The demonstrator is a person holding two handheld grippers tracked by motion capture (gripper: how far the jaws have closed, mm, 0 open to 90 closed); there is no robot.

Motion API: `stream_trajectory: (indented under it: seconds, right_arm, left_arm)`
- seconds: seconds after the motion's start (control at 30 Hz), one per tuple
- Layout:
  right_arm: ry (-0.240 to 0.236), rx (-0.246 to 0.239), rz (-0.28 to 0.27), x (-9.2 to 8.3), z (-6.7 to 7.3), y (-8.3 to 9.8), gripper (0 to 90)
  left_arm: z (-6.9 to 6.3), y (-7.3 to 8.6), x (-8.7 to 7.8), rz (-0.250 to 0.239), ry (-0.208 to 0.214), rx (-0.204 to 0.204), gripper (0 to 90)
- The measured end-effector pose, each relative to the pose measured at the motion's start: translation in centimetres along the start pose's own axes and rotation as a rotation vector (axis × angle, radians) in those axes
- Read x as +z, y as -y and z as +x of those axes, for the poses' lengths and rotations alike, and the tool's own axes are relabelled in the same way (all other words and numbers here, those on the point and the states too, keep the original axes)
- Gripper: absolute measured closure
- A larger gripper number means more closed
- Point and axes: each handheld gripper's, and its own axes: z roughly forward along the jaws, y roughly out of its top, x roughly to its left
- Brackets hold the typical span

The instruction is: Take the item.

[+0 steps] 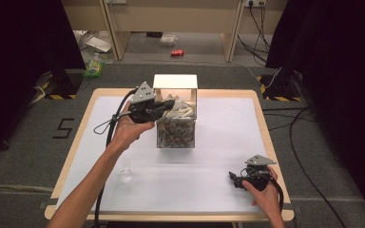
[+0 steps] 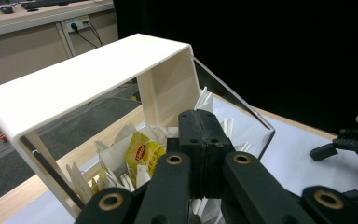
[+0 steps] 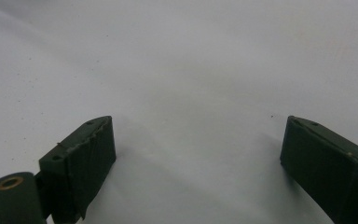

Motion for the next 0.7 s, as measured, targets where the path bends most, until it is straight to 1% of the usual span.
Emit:
stream_trajectory:
  seconds: [0.07, 0.2, 0.3, 0.47, 0.5, 0.7]
  right_arm:
    - [0.000, -0.001, 0.000, 0.0, 0.0, 0.0, 10.8]
    - [0.000, -0.001, 0.000, 0.0, 0.0, 0.0, 10.8]
    - [0.000, -0.001, 0.000, 0.0, 0.0, 0.0, 10.8]
    - [0.000, -0.001, 0.000, 0.0, 0.0, 0.0, 10.8]
    - [0.000, -0.001, 0.000, 0.0, 0.0, 0.0, 10.8]
    - [0.000, -0.001, 0.000, 0.0, 0.0, 0.0, 10.8]
  left_arm:
    - [0.1, -0.1, -0.2, -0.006, 0.002, 0.001, 89.4]
    - [0.2, -0.5, -1.0, -0.027, 0.012, -0.014, 89.4]
    - [0.4, -0.6, -1.6, -0.035, 0.008, -0.016, 89.4]
    - [0.7, -1.1, -2.7, -0.063, 0.011, -0.026, 89.4]
    - [0.8, -1.2, -3.1, -0.073, 0.013, -0.027, 89.4]
    - [0.8, -1.7, -4.3, -0.093, 0.018, -0.028, 89.4]
